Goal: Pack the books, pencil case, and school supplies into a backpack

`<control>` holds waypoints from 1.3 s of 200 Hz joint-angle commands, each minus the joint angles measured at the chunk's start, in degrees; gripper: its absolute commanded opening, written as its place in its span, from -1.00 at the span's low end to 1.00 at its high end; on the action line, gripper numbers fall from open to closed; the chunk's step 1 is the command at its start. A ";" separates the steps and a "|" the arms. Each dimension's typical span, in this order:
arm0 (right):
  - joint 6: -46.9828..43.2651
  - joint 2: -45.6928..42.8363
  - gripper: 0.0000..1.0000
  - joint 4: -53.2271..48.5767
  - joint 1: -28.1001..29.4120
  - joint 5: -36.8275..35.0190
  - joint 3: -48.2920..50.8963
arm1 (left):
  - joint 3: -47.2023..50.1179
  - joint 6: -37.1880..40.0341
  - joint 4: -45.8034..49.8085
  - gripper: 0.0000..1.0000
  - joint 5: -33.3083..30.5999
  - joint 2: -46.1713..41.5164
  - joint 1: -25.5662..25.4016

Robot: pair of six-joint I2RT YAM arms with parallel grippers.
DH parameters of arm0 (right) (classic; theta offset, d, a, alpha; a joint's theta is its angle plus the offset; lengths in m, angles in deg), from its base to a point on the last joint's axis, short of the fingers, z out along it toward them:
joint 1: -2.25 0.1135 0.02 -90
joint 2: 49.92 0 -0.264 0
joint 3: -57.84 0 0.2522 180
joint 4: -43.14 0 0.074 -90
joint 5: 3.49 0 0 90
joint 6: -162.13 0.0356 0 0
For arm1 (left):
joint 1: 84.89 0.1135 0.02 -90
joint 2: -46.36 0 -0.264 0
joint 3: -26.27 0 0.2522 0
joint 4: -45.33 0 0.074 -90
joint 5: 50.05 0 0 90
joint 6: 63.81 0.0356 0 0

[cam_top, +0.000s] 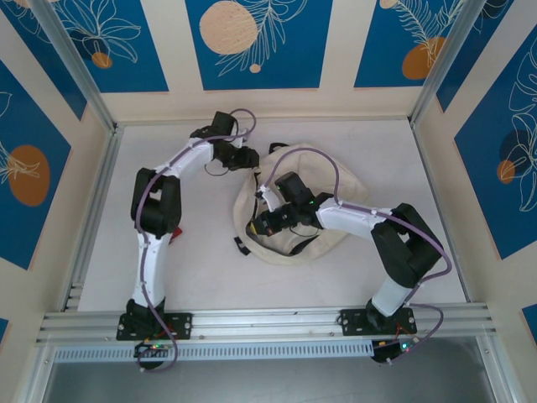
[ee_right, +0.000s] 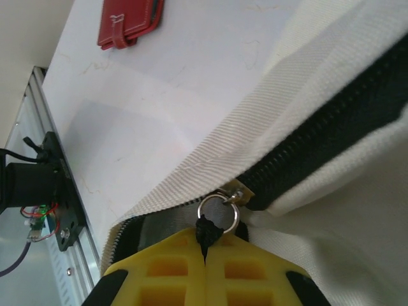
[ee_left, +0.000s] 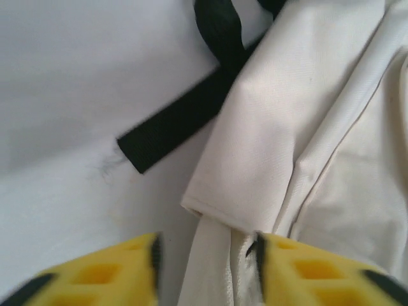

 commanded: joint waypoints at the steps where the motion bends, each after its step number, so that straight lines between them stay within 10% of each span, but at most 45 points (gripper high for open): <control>1: 3.57 0.03 -1.00 -1.61 0.00 -1.84 -2.15 | 7.04 -4.31 -3.00 0.14 -1.63 -9.64 1.85; 110: 10.01 1.62 -1.00 4.88 -0.35 -2.21 -0.57 | 44.17 -17.11 -14.97 0.37 9.24 -32.48 0.14; 232: 15.17 1.87 -1.00 10.75 -1.36 -0.93 3.13 | 40.67 -17.53 -13.44 0.23 10.36 -24.66 -4.54; 260: 14.50 2.21 -1.00 9.80 -1.23 0.18 2.44 | 39.36 -17.21 -13.87 -0.20 11.53 -23.69 -5.02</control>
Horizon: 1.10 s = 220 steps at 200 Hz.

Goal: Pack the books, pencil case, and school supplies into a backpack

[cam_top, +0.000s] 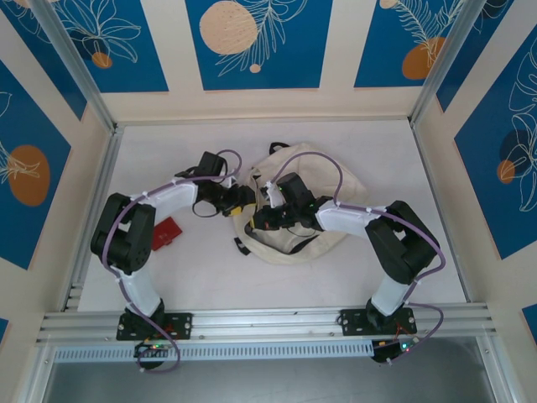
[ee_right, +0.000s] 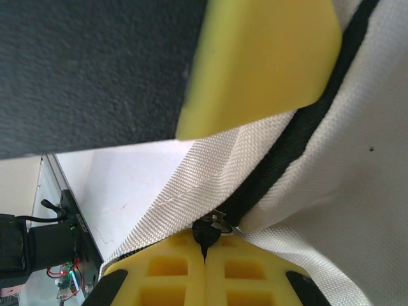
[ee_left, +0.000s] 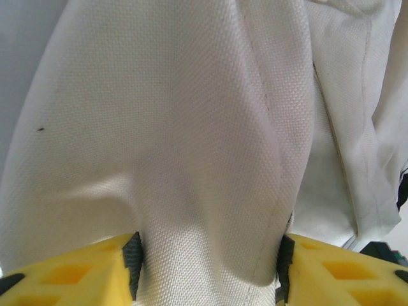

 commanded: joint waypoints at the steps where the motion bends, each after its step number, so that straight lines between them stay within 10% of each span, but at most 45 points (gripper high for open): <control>1: -0.02 0.22 -1.00 -0.05 -0.13 1.64 -0.13 | -2.31 0.97 0.61 -0.23 2.09 1.30 -0.83; 32: -2.31 -0.91 -1.00 -4.85 0.43 1.86 -1.81 | -3.47 1.39 -0.01 -1.00 -0.06 0.35 -0.78; 132: -12.13 -8.49 -1.00 -31.43 7.44 2.34 -6.21 | -3.56 4.62 -6.65 -1.00 -6.79 -2.80 5.87; 220: -7.21 -9.04 -1.00 -43.52 6.76 -18.20 -9.23 | -6.35 7.16 -6.84 -1.00 -7.66 -1.53 11.52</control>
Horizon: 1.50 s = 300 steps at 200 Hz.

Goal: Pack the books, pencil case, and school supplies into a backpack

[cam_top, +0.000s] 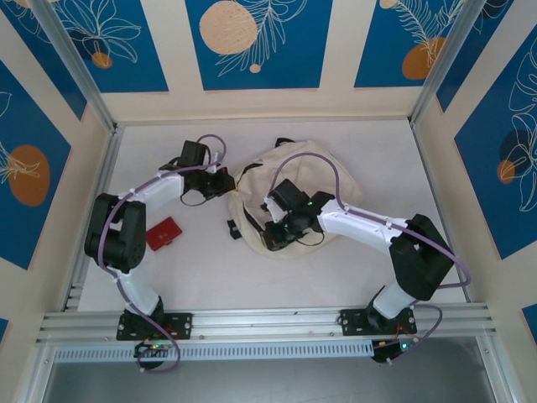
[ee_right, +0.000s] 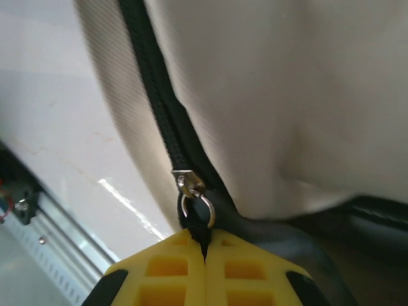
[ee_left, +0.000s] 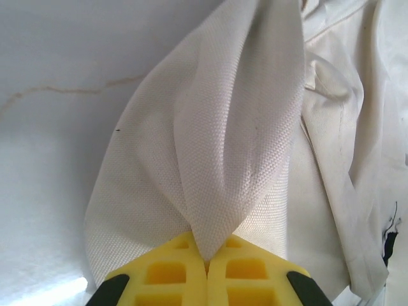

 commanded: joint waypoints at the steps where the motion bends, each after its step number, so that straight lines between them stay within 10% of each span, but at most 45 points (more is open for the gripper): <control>1: 1.56 -1.27 -1.00 -7.41 -0.01 -4.70 -1.96 | -3.80 2.18 -3.70 -1.00 -4.13 -0.55 3.13; 43: 2.14 -0.05 -1.00 -0.73 -0.15 1.69 -4.34 | 2.38 -2.75 -2.66 0.20 -2.54 -6.85 2.97; 104: 2.08 2.29 -1.00 2.85 -0.30 7.11 -6.74 | 16.28 -14.50 -9.56 0.51 5.77 -15.65 -3.89; 142: 2.50 2.14 -1.00 2.06 -0.17 6.95 -6.64 | 13.74 -16.08 -8.41 0.35 3.95 -10.18 -8.43; 198: 4.70 0.66 -1.00 -11.39 1.14 1.74 -5.43 | 8.29 -12.34 -0.38 -1.00 -6.84 -8.37 -8.65; 300: 13.59 0.15 -1.00 -24.11 -5.82 -16.69 -1.37 | 12.27 -10.75 2.13 -1.00 -12.19 -12.81 -5.14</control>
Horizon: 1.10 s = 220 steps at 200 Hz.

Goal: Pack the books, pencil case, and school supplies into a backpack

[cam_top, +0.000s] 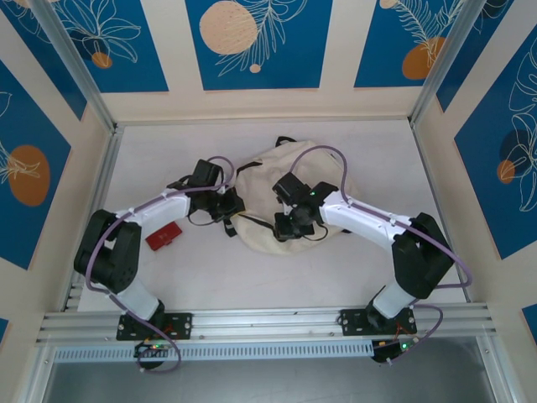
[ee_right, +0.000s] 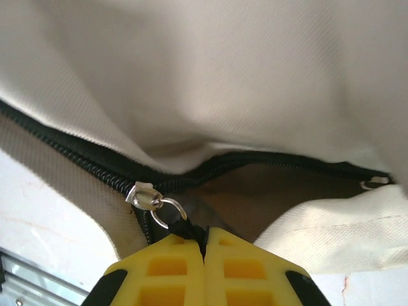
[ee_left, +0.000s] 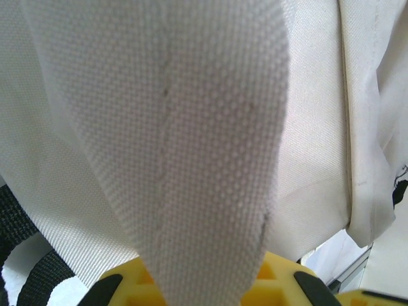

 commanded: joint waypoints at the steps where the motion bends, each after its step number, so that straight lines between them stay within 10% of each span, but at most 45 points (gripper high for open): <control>1: 2.42 -0.47 -1.00 -13.50 -2.33 -6.34 3.01 | 1.15 2.39 1.24 -1.00 -7.85 -3.52 3.81; 59: -6.84 -1.41 -1.00 2.03 3.51 15.44 -1.02 | 1.42 3.09 -4.01 -1.00 -1.27 -2.97 3.90; 142: -10.30 12.04 -1.00 3.91 3.16 17.07 -19.54 | 0.70 4.14 -7.47 -1.00 1.73 -3.89 3.03; 220: -2.49 2.58 -1.00 -2.91 1.91 11.53 -2.01 | -0.91 7.41 -4.86 -1.00 -9.12 -4.50 6.78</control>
